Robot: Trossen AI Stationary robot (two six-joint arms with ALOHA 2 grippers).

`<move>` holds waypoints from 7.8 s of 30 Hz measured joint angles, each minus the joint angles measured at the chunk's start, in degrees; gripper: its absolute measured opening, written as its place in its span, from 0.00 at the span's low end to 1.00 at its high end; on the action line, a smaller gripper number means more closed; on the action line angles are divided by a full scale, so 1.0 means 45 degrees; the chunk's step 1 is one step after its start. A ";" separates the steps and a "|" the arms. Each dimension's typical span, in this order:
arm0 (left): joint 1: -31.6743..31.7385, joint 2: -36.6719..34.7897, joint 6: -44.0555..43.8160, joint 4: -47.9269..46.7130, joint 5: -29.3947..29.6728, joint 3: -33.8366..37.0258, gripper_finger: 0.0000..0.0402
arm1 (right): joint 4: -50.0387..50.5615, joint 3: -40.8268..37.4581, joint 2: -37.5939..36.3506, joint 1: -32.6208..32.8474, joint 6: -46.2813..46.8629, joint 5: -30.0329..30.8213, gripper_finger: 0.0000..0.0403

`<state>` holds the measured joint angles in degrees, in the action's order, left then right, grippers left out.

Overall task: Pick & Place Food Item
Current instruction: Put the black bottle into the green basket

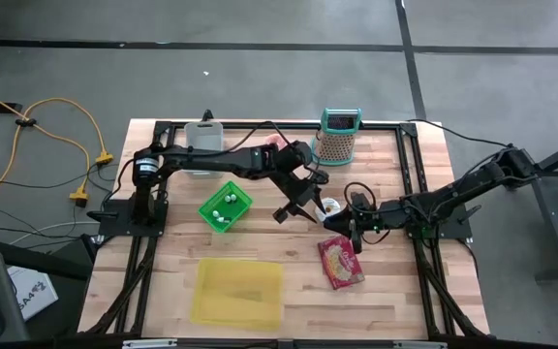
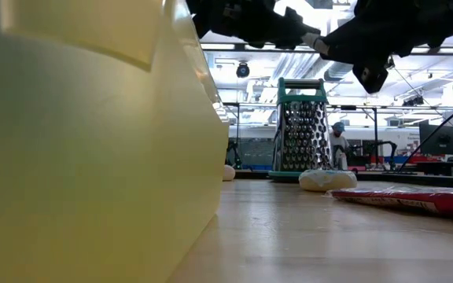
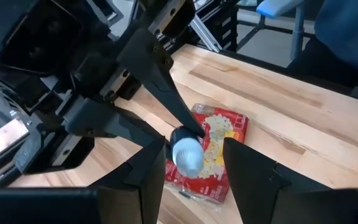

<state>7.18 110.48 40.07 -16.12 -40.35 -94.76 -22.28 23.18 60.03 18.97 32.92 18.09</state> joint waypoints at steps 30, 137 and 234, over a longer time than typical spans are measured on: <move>-0.0087 0.0000 -0.0528 0.0018 0.0659 0.0000 0.39 | -0.0521 0.0000 0.0000 -0.0002 -0.0353 0.0330 0.19; 0.0086 -0.0188 -0.0972 -0.0747 0.1585 0.0005 0.16 | 0.1411 0.0005 -0.0005 -0.0002 0.0074 0.1000 0.45; 0.1262 -0.6756 -0.8827 -0.5913 0.7659 0.7791 0.16 | 0.2437 -0.0015 0.0000 0.0034 0.0057 0.0180 0.45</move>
<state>12.86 80.07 0.35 -42.73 -5.89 -59.70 -11.31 23.11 60.03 19.12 33.18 18.90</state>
